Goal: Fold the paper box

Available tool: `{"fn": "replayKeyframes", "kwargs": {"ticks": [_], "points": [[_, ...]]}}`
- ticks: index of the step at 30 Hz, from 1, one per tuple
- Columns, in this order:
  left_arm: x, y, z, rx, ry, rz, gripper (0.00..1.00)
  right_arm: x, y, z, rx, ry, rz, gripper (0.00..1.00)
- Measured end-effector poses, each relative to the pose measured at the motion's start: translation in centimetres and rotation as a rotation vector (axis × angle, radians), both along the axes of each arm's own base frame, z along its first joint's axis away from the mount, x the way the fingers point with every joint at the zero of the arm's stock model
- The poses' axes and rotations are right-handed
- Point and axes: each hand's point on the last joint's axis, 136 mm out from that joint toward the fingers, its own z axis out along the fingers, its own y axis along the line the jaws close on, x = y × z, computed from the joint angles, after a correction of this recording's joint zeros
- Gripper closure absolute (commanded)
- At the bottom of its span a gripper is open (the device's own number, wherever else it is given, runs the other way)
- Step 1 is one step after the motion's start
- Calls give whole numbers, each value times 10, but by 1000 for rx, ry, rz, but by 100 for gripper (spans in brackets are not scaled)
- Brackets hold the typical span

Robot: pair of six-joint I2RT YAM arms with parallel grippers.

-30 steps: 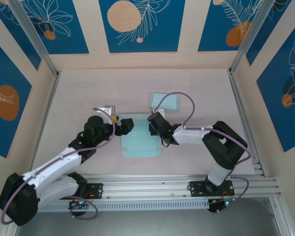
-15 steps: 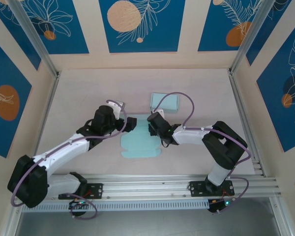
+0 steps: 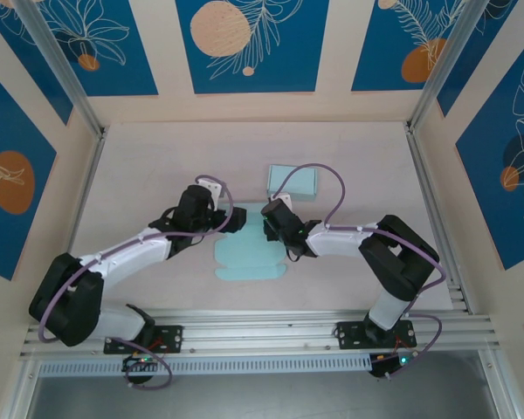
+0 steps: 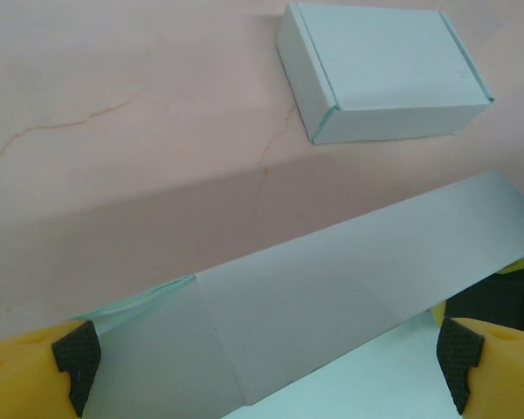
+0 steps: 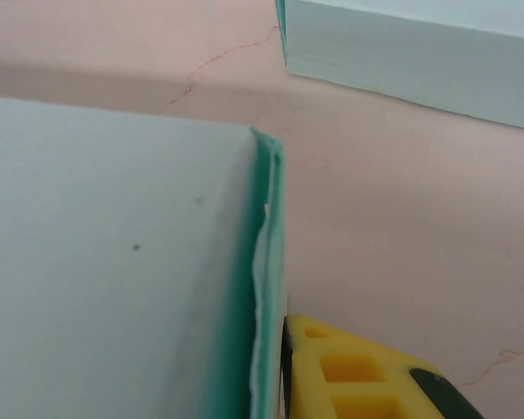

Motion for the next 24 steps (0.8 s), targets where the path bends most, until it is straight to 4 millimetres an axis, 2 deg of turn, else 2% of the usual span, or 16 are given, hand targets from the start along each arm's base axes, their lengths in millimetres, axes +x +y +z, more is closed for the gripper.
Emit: {"fn": "replayKeyframes", "kwargs": {"ticks": [6, 16, 20, 24], "points": [[0, -7, -10, -33, 38, -5, 0, 0, 1, 0, 0, 3, 2, 81], [0, -32, -12, -183, 92, -53, 0, 1, 1, 0, -5, 7, 1, 81], [1, -24, -9, -192, 88, -38, 0, 0, 1, 0, -5, 8, 1, 81], [-3, 4, 7, -201, 46, 11, 0, 0, 1, 0, -5, 8, 2, 81]]}}
